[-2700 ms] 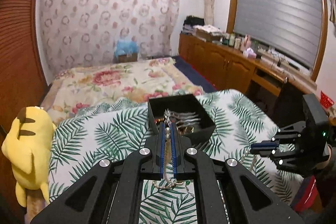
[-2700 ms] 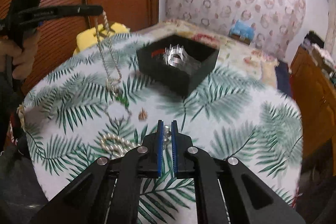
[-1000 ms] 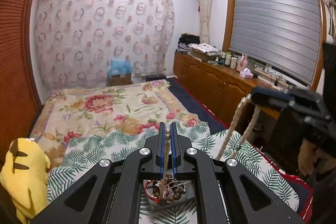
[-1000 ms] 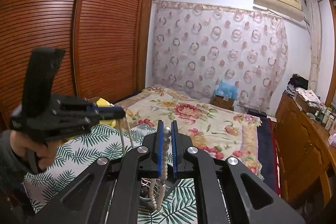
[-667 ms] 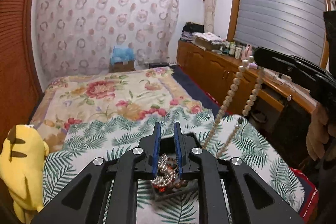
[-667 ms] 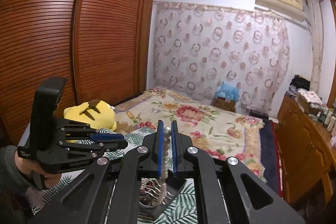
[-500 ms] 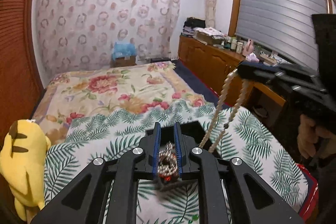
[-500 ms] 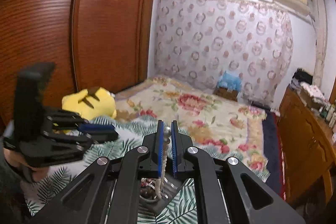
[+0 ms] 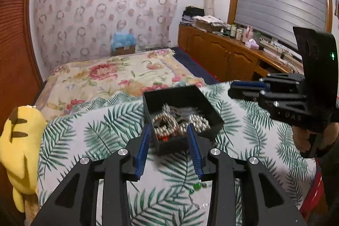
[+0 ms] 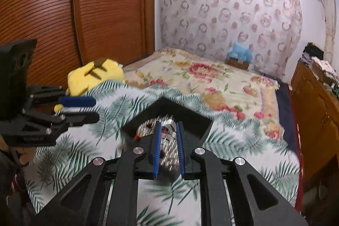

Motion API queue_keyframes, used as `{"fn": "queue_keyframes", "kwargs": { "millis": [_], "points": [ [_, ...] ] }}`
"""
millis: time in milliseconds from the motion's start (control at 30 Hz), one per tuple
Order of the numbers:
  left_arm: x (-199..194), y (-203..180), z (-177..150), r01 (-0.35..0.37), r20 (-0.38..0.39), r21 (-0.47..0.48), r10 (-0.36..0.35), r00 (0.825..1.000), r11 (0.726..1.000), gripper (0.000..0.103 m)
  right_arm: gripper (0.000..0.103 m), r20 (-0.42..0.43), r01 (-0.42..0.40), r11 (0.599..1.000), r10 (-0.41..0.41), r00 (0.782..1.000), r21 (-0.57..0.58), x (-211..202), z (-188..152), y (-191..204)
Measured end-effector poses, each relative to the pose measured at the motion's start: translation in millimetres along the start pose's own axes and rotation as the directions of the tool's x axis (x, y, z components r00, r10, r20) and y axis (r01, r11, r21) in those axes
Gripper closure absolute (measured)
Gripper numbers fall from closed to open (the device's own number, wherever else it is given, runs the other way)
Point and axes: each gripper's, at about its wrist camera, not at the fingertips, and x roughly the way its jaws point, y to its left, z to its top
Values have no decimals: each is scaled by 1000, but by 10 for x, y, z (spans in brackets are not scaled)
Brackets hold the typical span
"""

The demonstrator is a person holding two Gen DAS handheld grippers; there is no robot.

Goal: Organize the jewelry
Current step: 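Lower both pearl strands into the black box and open both tools, then grasp the green bead chain with the left tool while the right tool approaches the gold flower pendant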

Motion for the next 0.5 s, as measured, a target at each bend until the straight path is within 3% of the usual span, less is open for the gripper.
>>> {"fn": "queue_keyframes", "kwargs": {
  "millis": [133, 233, 500],
  "points": [
    [-19, -76, -165, -3, -15, 11, 3, 1000, 1000, 60, 86, -38, -27, 1000, 26, 999, -5, 30, -261, 126],
    [-14, -88, -292, 4, -34, 0, -4, 999, 1000, 59, 71, -69, -51, 999, 51, 996, -1, 77, -432, 226],
    [77, -87, -582, 3, -106, -5, -4, 994, 1000, 59, 71, -183, -92, 995, 85, 979, -31, 286, -792, 416]
  ]
}}
